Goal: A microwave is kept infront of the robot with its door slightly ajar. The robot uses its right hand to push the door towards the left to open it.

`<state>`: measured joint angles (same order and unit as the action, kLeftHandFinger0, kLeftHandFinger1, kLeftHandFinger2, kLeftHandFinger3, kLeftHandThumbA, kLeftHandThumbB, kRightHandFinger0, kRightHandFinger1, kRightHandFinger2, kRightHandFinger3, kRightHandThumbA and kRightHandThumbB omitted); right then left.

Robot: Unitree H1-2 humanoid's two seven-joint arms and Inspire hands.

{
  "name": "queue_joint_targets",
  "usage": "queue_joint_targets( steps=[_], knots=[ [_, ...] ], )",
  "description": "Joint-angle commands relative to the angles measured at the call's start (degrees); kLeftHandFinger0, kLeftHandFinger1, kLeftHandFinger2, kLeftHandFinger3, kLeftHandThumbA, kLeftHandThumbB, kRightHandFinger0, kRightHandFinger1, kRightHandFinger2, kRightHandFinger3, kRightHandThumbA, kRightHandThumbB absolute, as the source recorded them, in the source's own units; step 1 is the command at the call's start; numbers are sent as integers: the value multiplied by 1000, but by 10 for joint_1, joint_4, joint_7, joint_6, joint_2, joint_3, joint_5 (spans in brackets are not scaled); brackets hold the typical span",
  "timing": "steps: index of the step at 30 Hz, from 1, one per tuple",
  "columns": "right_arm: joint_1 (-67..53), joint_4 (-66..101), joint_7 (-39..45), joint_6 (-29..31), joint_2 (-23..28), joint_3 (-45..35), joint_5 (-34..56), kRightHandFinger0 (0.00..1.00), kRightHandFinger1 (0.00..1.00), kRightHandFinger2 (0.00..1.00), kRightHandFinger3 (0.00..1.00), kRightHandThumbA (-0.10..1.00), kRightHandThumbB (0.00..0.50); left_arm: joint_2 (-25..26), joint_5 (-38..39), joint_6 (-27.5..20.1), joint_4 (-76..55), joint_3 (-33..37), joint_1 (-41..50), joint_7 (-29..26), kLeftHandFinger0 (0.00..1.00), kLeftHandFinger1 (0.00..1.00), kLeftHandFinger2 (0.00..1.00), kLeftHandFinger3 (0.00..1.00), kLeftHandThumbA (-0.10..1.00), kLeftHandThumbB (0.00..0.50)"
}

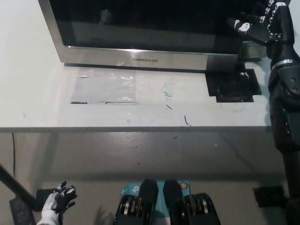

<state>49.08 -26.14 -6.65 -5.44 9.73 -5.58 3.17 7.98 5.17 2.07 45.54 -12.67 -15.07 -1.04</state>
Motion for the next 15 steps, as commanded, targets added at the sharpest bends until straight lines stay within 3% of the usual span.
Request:
queue_joint_targets(
  steps=[1, 8, 10, 11, 13, 14, 15],
  knots=[
    [45, 17, 15, 28, -7, 10, -4, 626, 833, 877, 1000, 1000, 228, 9, 6, -14, -9, 1, -7, 1, 917, 830, 905, 955, 391, 165],
    [17, 50, 25, 25, -16, 22, -3, 619, 849, 887, 1000, 1000, 201, 13, -4, -13, -11, 9, -5, -1, 951, 835, 920, 978, 435, 156],
    [-12, 90, 34, 7, -19, 26, 3, 636, 853, 890, 1000, 1000, 206, 12, 6, -5, -14, 1, -5, 0, 915, 829, 910, 955, 405, 171],
    [-27, 112, 39, -2, -20, 29, 7, 648, 855, 896, 1000, 1000, 198, 12, 6, -6, -14, 1, -5, 0, 833, 779, 885, 937, 400, 178],
    [-44, 138, 41, -11, -24, 32, 10, 633, 841, 886, 1000, 1000, 201, 14, 2, -9, -12, 4, -5, 0, 824, 774, 889, 948, 420, 170],
    [-67, 160, 53, -9, -27, 36, 20, 628, 851, 887, 1000, 1000, 212, 14, 2, -10, -8, 4, -7, -1, 916, 803, 908, 956, 412, 159],
    [-82, 175, 60, -11, -28, 39, 26, 628, 856, 888, 1000, 1000, 217, 14, 1, -10, -7, 5, -7, -1, 929, 804, 908, 954, 412, 157]
  ],
)
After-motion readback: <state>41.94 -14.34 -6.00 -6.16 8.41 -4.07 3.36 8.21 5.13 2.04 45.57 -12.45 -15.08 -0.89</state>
